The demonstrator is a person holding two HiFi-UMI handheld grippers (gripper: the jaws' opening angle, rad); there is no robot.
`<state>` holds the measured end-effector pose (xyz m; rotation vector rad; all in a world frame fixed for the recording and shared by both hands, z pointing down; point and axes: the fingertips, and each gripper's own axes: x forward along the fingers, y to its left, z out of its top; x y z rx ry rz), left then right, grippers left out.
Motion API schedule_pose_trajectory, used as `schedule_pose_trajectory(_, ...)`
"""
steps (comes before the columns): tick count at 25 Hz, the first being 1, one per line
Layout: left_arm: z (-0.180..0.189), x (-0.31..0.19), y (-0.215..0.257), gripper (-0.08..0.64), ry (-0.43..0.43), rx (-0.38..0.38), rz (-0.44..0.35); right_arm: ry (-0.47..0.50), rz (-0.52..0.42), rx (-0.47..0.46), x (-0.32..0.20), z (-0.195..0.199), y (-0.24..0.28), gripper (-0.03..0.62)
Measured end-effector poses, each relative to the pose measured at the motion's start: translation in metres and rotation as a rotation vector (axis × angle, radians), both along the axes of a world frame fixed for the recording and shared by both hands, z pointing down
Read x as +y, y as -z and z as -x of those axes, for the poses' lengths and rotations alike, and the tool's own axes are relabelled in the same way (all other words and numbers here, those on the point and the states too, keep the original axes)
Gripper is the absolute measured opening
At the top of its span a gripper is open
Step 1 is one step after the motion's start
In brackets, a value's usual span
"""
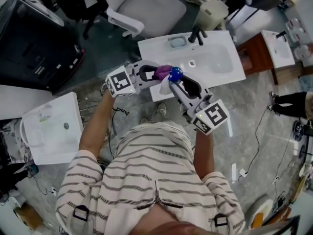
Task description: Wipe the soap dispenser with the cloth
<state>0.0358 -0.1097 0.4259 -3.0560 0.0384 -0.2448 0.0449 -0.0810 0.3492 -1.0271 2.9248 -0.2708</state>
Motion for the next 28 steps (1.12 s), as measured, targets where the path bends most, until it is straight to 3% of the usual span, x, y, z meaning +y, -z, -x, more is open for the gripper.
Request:
schedule_pose_trajectory(8,-0.003,0.007,-0.024,0.115,-0.019,-0.06,0.03,0.007,-0.005,-0.034,0.004,-0.003,0.006,0.133)
schedule_pose_trajectory(18,0.012,0.016,-0.032,0.117,0.011,-0.06,0.083,-0.006,-0.001,-0.063,0.001,-0.005,0.009,0.134)
schedule_pose_trajectory(28,0.026,0.021,-0.008,0.118,0.089,0.092,0.188,-0.048,-0.001,-0.052,-0.004,-0.01,0.005,0.135)
